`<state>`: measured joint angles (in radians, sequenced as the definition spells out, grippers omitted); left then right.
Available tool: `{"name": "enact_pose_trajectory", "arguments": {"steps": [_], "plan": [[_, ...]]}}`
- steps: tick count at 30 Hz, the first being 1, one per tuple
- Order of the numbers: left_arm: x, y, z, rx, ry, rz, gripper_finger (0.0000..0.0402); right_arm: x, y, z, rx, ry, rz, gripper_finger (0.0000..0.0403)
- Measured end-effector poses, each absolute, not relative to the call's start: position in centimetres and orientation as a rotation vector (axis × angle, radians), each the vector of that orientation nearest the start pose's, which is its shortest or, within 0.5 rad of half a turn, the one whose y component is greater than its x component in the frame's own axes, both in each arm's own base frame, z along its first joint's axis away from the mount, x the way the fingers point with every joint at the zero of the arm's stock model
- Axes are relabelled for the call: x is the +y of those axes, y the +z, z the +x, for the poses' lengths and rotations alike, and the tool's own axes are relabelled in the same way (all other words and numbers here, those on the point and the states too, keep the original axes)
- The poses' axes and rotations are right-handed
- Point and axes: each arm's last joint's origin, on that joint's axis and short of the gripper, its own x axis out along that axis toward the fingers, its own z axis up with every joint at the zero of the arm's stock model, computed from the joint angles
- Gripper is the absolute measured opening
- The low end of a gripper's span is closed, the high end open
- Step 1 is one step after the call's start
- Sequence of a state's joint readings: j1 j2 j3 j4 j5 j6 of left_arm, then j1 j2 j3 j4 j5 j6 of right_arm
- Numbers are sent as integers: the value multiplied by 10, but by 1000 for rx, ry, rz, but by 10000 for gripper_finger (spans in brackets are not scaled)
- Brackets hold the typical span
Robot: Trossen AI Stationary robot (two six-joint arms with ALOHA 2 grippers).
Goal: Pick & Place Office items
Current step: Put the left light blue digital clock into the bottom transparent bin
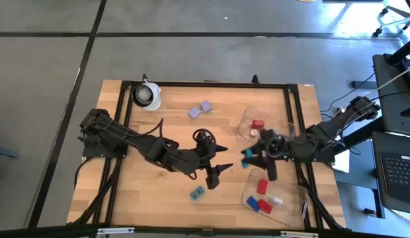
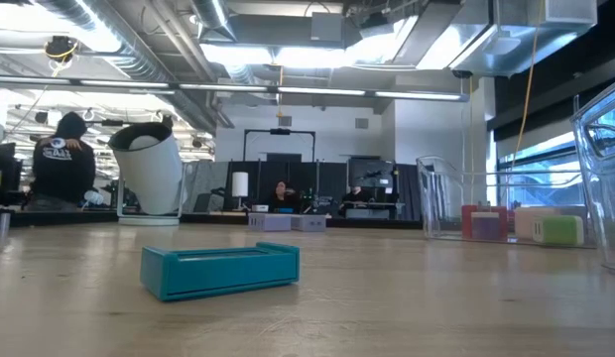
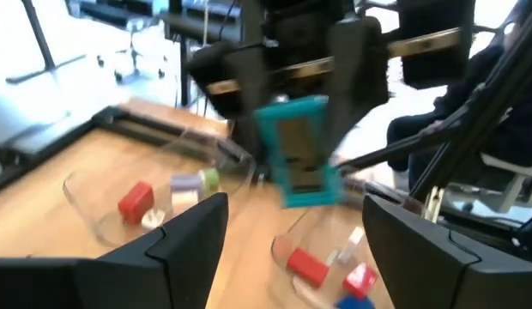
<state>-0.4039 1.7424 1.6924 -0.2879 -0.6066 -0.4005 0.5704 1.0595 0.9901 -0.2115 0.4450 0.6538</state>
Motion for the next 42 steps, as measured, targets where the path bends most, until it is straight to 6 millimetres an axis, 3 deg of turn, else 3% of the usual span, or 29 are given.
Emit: {"name": "enact_pose_trajectory", "arguments": {"steps": [10, 18, 28, 42], "plan": [[-142, 368, 369, 384, 228, -314, 265, 155, 327, 176, 567, 134, 769, 155], [-142, 369, 369, 380, 230, -317, 264, 189, 281, 159, 944, -16, 822, 155], [-142, 369, 369, 370, 241, -366, 263, 220, 220, 168, 1231, -199, 742, 158], [-142, 369, 369, 357, 264, -443, 263, 228, 166, 182, 1364, -373, 606, 159]]}}
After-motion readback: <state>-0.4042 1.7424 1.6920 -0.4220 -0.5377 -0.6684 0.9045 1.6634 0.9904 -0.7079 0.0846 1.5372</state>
